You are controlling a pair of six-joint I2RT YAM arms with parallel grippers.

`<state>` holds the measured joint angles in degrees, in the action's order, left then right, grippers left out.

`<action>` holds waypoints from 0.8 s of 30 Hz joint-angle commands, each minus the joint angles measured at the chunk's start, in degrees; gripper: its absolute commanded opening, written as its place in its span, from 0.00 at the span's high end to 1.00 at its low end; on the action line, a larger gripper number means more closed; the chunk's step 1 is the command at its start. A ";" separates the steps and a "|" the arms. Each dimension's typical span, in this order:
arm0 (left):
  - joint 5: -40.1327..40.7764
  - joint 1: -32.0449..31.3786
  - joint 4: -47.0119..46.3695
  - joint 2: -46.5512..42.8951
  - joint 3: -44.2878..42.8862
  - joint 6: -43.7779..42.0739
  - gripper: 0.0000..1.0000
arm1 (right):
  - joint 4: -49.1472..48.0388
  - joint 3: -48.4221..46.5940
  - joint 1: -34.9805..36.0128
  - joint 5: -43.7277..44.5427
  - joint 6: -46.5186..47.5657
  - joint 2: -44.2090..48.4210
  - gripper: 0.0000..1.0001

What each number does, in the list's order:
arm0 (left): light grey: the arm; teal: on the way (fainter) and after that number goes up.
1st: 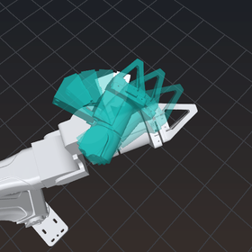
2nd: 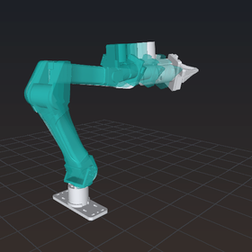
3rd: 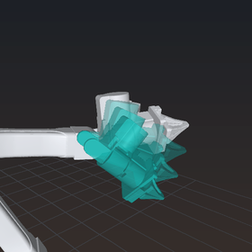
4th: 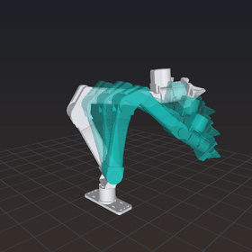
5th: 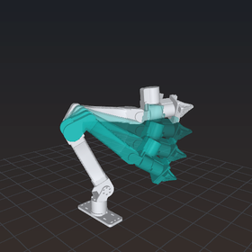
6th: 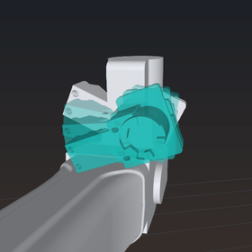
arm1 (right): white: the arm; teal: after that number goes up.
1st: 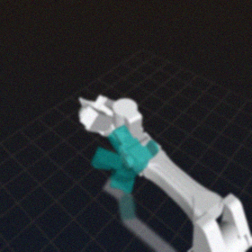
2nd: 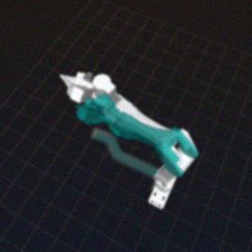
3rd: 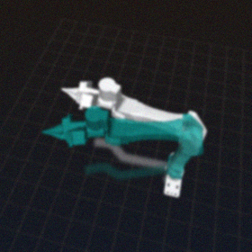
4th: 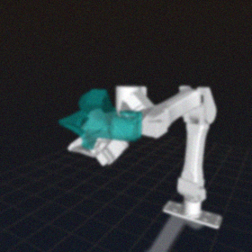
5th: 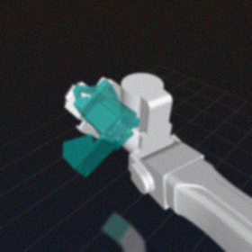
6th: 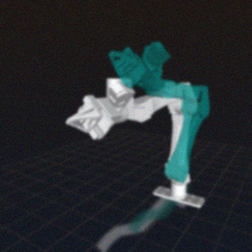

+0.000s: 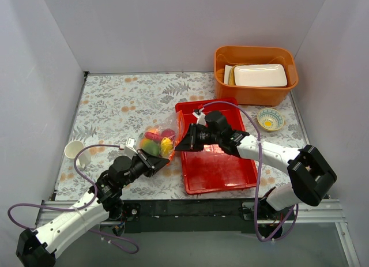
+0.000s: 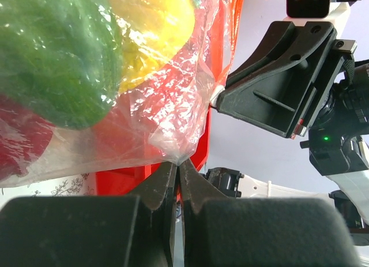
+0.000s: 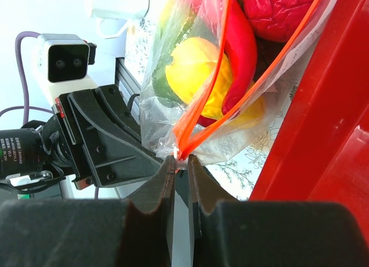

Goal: Place the food in the zip-top bag and seal the zipper
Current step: Zip the zipper food storage bag at the center of the board.

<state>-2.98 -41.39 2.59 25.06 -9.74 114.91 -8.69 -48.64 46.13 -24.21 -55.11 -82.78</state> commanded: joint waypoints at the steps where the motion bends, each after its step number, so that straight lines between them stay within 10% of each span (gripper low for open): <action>1: 1.57 0.17 3.65 -0.71 -0.37 2.33 1.00 | -0.28 -2.60 -2.01 2.32 1.50 0.34 0.88; 24: 4.30 0.17 12.61 -6.07 -1.95 1.81 1.00 | 0.34 -3.12 -5.17 1.27 2.64 -0.36 0.88</action>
<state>-1.52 -41.39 10.26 20.12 -10.13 114.91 -7.44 -48.66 43.03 -24.84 -54.00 -82.87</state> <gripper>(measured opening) 0.014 0.163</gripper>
